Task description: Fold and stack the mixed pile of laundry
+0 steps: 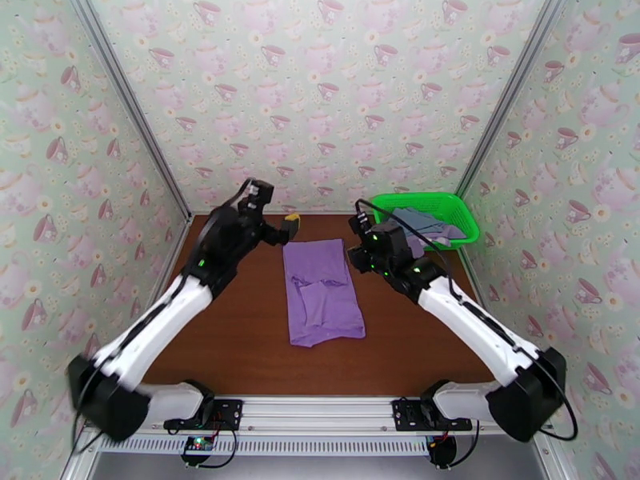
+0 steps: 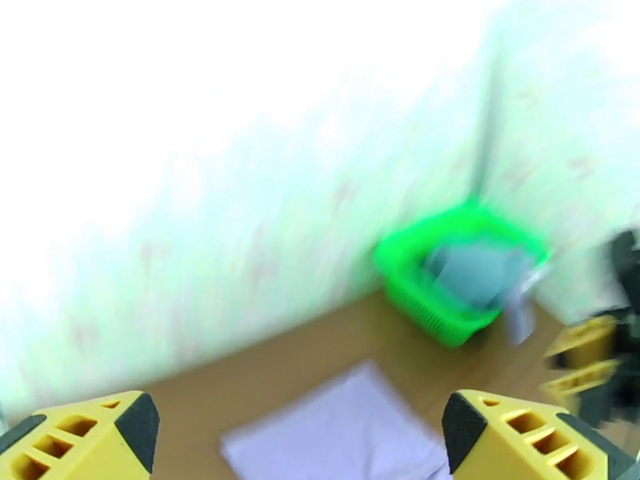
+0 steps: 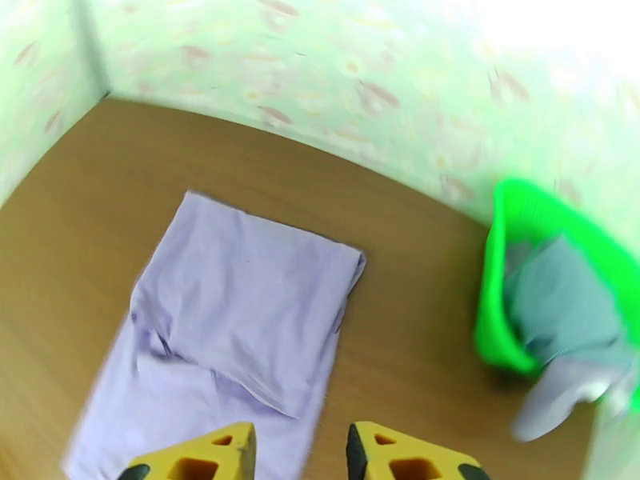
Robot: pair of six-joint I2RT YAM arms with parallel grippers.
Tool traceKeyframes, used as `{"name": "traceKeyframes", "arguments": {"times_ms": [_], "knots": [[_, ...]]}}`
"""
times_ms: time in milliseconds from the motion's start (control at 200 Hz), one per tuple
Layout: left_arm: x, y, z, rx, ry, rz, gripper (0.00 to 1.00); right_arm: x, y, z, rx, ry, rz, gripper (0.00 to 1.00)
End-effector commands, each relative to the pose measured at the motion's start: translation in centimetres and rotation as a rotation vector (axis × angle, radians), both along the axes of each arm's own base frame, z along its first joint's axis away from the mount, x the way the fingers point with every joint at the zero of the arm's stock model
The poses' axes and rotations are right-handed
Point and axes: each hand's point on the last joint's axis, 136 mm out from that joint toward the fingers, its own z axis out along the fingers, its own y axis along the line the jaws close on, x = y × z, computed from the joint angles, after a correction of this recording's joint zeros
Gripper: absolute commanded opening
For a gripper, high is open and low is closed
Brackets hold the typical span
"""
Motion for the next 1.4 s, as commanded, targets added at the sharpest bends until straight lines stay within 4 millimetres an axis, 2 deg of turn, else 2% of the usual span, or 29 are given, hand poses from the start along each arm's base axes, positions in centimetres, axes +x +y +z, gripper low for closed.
{"name": "traceKeyframes", "arguments": {"times_ms": [0,130,240,401,536,681,952,1107,1242,1392], "knots": [[-3.3,-2.7,-9.4,0.351,0.005,-0.171,1.0,-4.1,-0.6,-7.3,-0.356,0.114,0.346,0.44],[-9.2,-3.7,-16.0,0.735,-0.047,-0.262,1.0,-6.5,-3.1,-10.0,-0.587,0.209,0.492,0.5],[-13.0,-3.9,-21.2,0.965,-0.051,-0.367,1.0,-9.0,-3.9,-11.8,-0.69,0.299,0.591,0.56],[-15.7,-4.5,-25.4,1.078,-0.023,-0.461,0.98,-11.6,-2.4,-14.5,-0.726,0.328,0.714,0.59],[-17.6,-5.4,-28.6,1.116,0.012,-0.557,0.97,-12.7,-2.6,-17.9,-0.799,0.387,0.759,0.6],[-18.0,-5.4,-31.3,1.155,0.025,-0.593,0.96,-13.1,-2.1,-19.6,-0.806,0.414,0.788,0.61],[-15.9,-6.0,-32.8,1.131,0.012,-0.547,0.9,-12.5,-1.7,-22.4,-0.827,0.432,0.802,0.64],[-15.6,-5.9,-34.8,1.147,0.076,-0.572,0.83,-12.2,-1.6,-23.6,-0.844,0.445,0.809,0.65],[-15.7,-5.4,-36.8,1.177,0.148,-0.598,0.7,-12.1,-1.6,-24.5,-0.844,0.457,0.811,0.64],[-15.6,-5.2,-38.2,1.201,0.231,-0.613,0.5,-12.0,-1.8,-25.4,-0.843,0.486,0.808,0.56]]}}
